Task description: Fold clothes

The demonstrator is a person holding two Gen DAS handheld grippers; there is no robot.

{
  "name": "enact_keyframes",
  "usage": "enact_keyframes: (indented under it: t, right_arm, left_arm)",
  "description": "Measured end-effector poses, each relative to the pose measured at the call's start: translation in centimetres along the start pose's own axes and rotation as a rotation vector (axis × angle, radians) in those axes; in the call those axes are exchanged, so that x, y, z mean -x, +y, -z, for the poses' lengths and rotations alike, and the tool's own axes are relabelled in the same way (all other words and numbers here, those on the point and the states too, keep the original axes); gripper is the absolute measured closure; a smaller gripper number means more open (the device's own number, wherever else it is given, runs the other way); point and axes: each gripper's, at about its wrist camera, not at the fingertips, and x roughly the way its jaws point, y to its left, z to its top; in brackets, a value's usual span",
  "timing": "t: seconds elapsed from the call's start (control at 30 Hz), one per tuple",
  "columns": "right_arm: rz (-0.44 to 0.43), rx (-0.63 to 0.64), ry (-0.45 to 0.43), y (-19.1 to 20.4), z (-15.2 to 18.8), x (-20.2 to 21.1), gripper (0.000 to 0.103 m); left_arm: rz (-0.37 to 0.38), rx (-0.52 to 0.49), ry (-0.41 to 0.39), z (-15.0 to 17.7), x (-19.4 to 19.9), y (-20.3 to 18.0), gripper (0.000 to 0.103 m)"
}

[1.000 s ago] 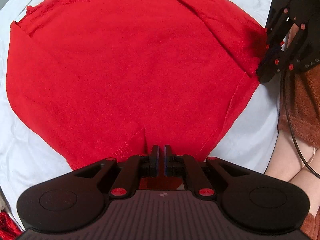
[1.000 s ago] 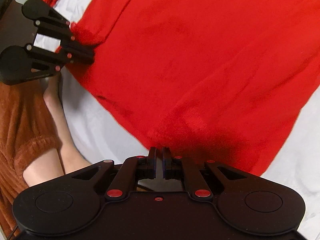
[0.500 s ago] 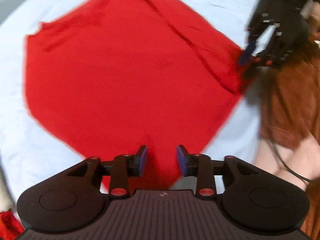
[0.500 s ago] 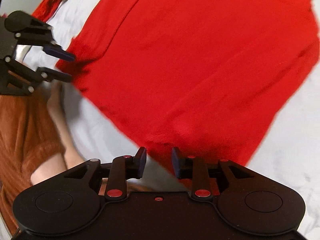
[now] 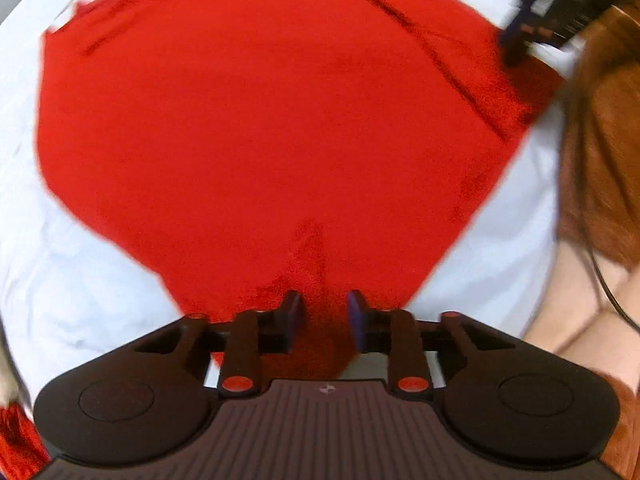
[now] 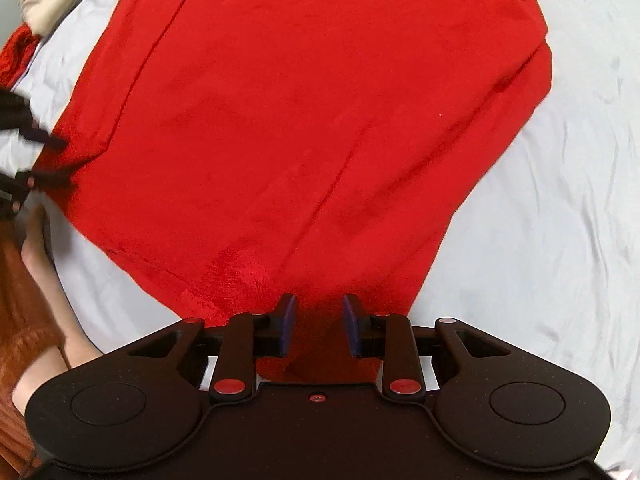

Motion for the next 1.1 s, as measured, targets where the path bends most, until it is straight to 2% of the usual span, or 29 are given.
enact_keyframes:
  t: [0.13,0.27,0.33,0.4,0.47,0.57,0.8,0.83,0.87,0.9,1.1]
  right_arm:
    - [-0.002,0.038,0.026,1.1,0.3,-0.9,0.081]
    - [-0.004,0.043,0.076,1.6,0.3,-1.8,0.081]
    - [-0.009,0.037,0.086,1.4,0.4,-2.0,0.081]
    - [-0.016,0.014,0.093,1.0,0.6,-1.7,0.079]
    - [-0.023,-0.021,0.098,0.3,0.7,-1.5,0.079]
    - [-0.054,-0.112,0.101,-1.2,1.2,-1.4,0.078]
    - [-0.179,-0.262,0.110,-3.5,2.1,-1.9,0.078]
    - [-0.177,-0.269,0.108,-3.5,2.1,-2.0,0.082]
    - [-0.176,-0.271,0.105,-3.5,2.2,-1.8,0.092]
    - [-0.180,-0.268,0.101,-3.6,2.2,-1.6,0.096]
    - [-0.153,-0.186,0.085,-3.5,2.7,0.6,0.099]
  left_arm:
    - [0.047,-0.075,0.040,0.1,0.2,-1.5,0.081]
    - [0.141,-0.129,0.091,0.4,-0.2,-2.8,0.081]
    - [0.170,-0.165,0.086,0.4,0.1,-3.7,0.080]
    - [0.175,-0.182,0.045,0.2,0.9,-4.0,0.079]
    - [0.149,-0.181,-0.006,-0.1,1.9,-3.7,0.078]
    - [0.086,-0.136,-0.057,-0.3,3.7,-2.1,0.069]
    - [-0.053,-0.021,-0.047,0.5,4.8,2.1,0.063]
    - [-0.065,-0.009,-0.042,0.6,4.5,2.4,0.063]
    - [-0.072,0.003,-0.038,0.8,4.1,2.8,0.063]
    - [-0.078,0.022,-0.034,1.0,3.7,3.1,0.063]
    - [-0.080,0.041,-0.057,0.7,1.7,2.1,0.063]
